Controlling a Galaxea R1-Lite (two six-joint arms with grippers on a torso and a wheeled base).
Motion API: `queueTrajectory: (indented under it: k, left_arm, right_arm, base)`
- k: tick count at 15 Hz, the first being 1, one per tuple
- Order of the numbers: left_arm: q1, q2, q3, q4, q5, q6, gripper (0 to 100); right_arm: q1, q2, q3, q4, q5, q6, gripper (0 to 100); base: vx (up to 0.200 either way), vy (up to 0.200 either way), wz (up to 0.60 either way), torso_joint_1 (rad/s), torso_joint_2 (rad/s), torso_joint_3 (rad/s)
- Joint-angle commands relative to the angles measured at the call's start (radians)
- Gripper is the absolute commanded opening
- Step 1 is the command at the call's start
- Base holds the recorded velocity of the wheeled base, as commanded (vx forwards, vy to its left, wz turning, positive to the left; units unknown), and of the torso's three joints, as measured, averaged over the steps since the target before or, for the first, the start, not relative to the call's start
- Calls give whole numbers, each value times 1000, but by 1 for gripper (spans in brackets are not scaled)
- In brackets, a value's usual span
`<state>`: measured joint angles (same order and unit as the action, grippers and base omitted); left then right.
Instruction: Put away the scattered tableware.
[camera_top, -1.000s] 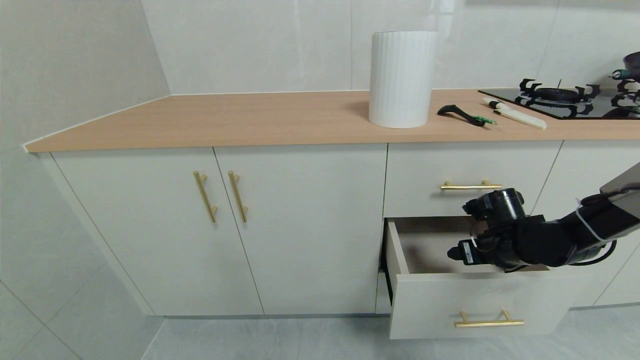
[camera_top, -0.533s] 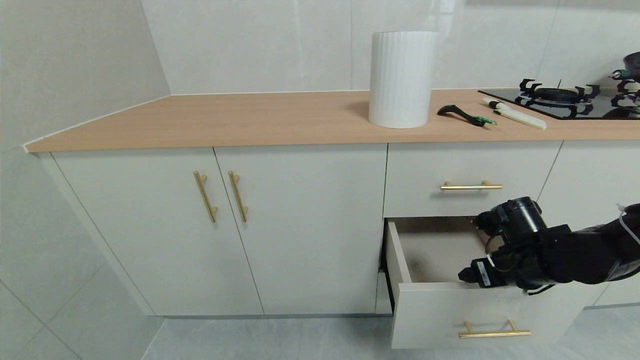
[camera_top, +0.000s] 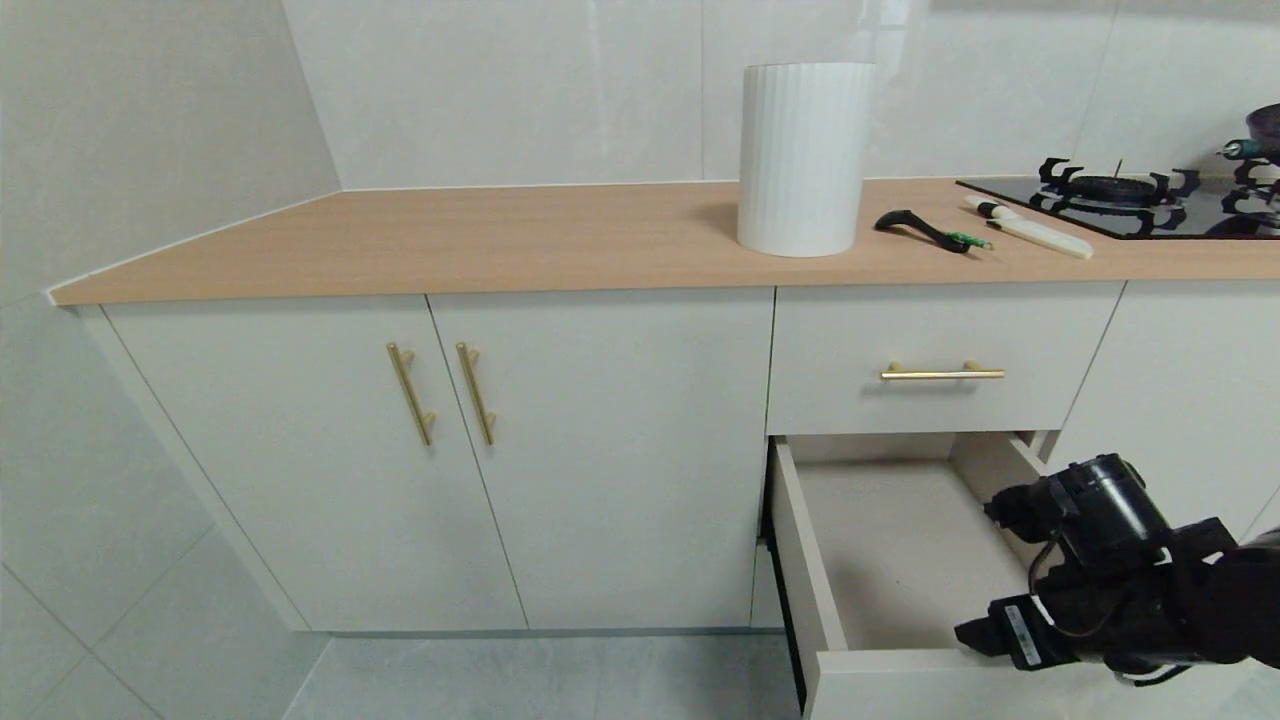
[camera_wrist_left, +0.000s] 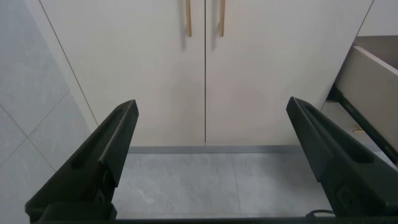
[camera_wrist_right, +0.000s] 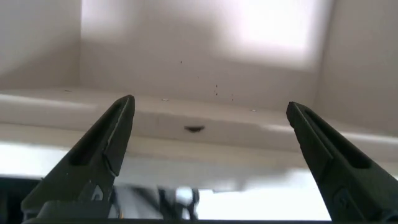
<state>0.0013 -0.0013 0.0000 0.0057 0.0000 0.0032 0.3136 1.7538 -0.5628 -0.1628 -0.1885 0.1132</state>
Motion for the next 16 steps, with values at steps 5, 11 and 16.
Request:
queueTrajectory:
  k: [5,11,16]
  left_arm:
    - [0,1,0,0,0,0,100]
    - [0,1,0,0,0,0,100]
    - [0,1,0,0,0,-2,100]
  right_arm:
    - [58,-178,192,-9,0,16,100]
    - [64,-206,173,6,1,13,100]
    - [12,-287,-537,462,126,16,100]
  base:
    - [0,0,0,0,0,0]
    - [0,0,0,0,0,0]
    - [0,0,0,0,0,0]
